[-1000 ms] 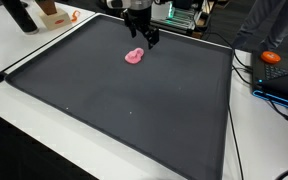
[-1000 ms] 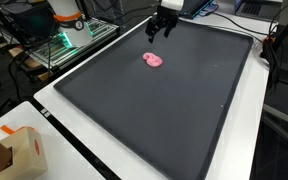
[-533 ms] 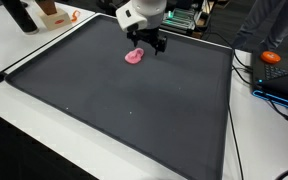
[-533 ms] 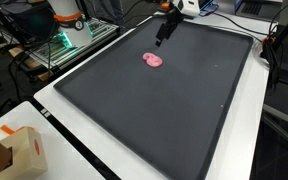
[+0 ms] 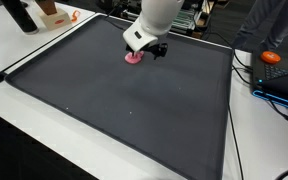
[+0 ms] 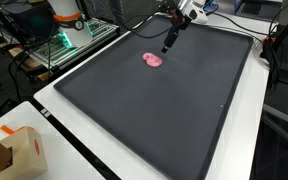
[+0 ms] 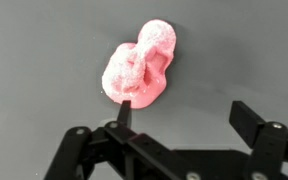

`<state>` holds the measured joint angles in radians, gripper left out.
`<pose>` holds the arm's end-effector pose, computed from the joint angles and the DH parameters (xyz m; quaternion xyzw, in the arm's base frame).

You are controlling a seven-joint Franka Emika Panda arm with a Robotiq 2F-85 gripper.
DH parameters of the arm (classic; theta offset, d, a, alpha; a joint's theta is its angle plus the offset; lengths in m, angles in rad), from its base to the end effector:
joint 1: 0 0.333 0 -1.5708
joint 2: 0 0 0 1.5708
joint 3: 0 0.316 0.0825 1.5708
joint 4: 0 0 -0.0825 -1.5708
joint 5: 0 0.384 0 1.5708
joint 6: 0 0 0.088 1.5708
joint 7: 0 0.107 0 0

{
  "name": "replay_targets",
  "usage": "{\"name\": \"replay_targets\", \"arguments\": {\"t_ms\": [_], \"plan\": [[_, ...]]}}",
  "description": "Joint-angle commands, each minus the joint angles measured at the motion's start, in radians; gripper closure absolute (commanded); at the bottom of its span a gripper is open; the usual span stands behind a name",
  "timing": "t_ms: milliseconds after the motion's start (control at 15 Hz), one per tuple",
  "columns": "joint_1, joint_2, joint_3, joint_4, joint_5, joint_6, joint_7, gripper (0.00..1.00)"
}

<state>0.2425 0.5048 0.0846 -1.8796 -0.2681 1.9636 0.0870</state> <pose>0.5619 0.1710 0.2155 0.9558 0.1907 -0.1824 0.1295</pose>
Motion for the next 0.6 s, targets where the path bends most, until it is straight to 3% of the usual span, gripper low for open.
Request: {"name": "replay_targets", "arguments": {"t_ms": [0,533], "plan": [[0.007,0.064,0.007,0.082,-0.027,-0.093,-0.063,0.0],[0.026,0.142,0.012,0.164,-0.052,-0.159,-0.127,0.0]]}}
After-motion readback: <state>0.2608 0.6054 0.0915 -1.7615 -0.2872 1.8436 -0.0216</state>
